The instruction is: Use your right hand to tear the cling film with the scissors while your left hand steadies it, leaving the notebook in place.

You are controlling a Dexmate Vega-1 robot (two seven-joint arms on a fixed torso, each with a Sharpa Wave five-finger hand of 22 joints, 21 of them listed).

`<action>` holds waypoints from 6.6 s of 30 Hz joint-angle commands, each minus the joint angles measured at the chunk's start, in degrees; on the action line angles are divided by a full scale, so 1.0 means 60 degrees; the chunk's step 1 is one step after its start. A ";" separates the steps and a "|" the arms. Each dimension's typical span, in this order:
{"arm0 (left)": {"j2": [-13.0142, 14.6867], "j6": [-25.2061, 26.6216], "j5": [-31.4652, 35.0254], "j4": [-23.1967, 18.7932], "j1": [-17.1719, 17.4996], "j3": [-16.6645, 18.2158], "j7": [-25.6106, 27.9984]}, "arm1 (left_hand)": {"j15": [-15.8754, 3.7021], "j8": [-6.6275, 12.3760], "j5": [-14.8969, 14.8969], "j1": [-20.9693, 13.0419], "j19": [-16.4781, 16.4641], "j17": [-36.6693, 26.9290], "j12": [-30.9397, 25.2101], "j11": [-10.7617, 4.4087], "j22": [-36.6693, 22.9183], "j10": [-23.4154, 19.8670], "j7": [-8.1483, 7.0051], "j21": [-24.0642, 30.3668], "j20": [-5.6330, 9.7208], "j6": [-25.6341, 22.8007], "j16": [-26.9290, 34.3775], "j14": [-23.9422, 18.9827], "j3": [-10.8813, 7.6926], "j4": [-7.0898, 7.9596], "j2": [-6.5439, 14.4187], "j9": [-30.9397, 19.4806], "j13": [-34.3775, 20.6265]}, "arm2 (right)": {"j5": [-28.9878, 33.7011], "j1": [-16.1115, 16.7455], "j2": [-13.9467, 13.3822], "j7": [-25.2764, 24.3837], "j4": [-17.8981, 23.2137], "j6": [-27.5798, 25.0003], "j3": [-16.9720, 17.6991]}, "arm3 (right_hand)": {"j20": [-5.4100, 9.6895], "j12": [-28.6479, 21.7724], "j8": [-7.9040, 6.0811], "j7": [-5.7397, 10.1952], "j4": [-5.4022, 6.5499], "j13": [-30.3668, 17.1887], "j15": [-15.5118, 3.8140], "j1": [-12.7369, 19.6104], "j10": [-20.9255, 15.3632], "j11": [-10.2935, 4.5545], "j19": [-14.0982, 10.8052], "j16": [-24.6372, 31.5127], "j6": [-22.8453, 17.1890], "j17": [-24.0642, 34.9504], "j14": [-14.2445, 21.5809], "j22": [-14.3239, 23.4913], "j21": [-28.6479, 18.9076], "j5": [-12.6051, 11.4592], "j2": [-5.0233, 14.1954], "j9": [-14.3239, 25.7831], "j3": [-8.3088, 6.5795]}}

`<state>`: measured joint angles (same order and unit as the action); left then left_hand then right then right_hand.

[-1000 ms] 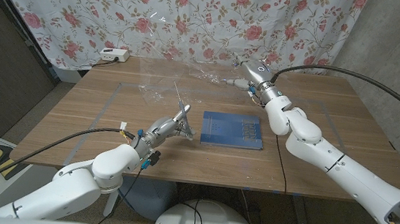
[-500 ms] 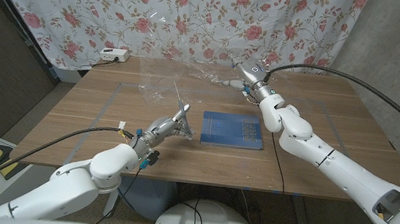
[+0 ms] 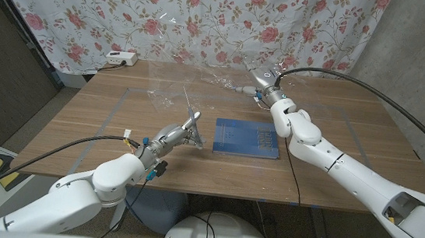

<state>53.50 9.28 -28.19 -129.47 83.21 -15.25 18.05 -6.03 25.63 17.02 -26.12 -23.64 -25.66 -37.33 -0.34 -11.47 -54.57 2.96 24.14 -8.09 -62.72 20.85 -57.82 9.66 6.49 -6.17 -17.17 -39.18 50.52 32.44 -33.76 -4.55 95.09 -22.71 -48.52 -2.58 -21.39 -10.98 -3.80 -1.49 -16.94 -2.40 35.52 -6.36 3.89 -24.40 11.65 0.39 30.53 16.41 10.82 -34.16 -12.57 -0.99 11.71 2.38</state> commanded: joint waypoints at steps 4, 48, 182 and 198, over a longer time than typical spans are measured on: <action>-0.0027 0.0068 0.0011 -0.0092 0.0150 0.0083 0.0100 | 0.0003 -0.0038 0.0095 -0.0130 -0.0044 -0.0045 -0.0037 -0.0240 -0.0017 -0.0284 0.0322 -0.0024 0.0014 0.0208 0.0061 0.0043 0.0083 -0.0011 0.0061 -0.0029 -0.0010 | 0.0213 -0.0738 0.0566 0.0978 -0.0913 -0.0977 -0.0771 | -0.0125 0.0217 -0.0010 -0.0164 0.0064 0.0109 0.0074 -0.0287 0.0121 0.0129 0.0260 -0.0055 0.0159 -0.0018 -0.0324 0.0037 0.0109 0.0002 -0.0074 -0.0009 0.0184; -0.0048 0.0030 -0.0101 -0.0045 0.0194 0.0101 -0.0076 | 0.0014 -0.0136 0.0115 -0.0370 -0.0043 -0.0077 0.0002 -0.0231 -0.0028 -0.0278 0.0280 -0.0085 0.0033 0.0200 0.0090 0.0097 0.0186 -0.0035 0.0265 -0.0068 -0.0052 | -0.0296 -0.1856 0.1802 -0.0169 -0.3389 -0.1629 -0.2311 | -0.0302 0.0897 -0.0212 0.0139 -0.0605 0.0641 0.0112 0.0825 -0.0747 0.0154 0.0218 0.0364 0.0327 -0.0053 -0.0131 0.0200 -0.0127 0.0085 0.0743 0.0020 -0.0483; 0.1012 0.0587 -0.1607 -0.0127 -0.1953 -0.1152 -0.2444 | -0.0009 -0.0424 0.0068 -0.0699 0.0017 -0.0102 0.0099 -0.0272 -0.0045 -0.0308 0.0340 -0.0274 0.0054 0.0158 0.0106 0.0136 0.0715 0.0023 0.0608 -0.0211 -0.0124 | -0.0431 0.1235 0.0759 -0.8646 -0.2699 0.1659 -0.0715 | 0.1488 -0.1253 -0.0378 0.2602 -0.0243 -0.0915 -0.1659 0.3965 -0.6469 -0.2467 0.0646 0.5610 -0.7130 0.5044 0.4940 0.1494 -0.8656 0.0446 0.2033 0.0534 -0.4654; 0.1004 0.0555 -0.1765 -0.0001 -0.2171 -0.1301 -0.2778 | 0.0001 -0.0456 0.0061 -0.0740 0.0050 -0.0110 0.0125 -0.0253 -0.0046 -0.0287 0.0341 -0.0303 0.0059 0.0154 0.0101 0.0166 0.0765 0.0023 0.0642 -0.0220 -0.0124 | -0.0479 0.1473 0.0690 -0.8822 -0.2490 0.1740 -0.0573 | 0.1510 -0.1134 -0.0345 0.2596 -0.0224 -0.0897 -0.1661 0.3920 -0.6539 -0.2449 0.0695 0.5760 -0.7158 0.5036 0.4895 0.1396 -0.8891 0.0430 0.2046 0.0564 -0.4656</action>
<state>59.43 12.80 -38.31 -129.88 71.05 -22.49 2.70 -6.00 23.05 17.46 -29.88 -23.43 -26.17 -36.26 -0.73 -11.58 -54.97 3.28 22.41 -7.87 -63.04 21.17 -57.23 13.85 6.57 -2.40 -18.22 -39.68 47.97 40.52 -29.47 -57.01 79.79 -12.77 -52.40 2.56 -28.55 -13.31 11.98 -2.91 -22.23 -5.40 59.34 -44.90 -10.87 -20.51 45.66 -42.06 60.64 46.07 19.13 -86.91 -9.91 11.25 14.78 -25.76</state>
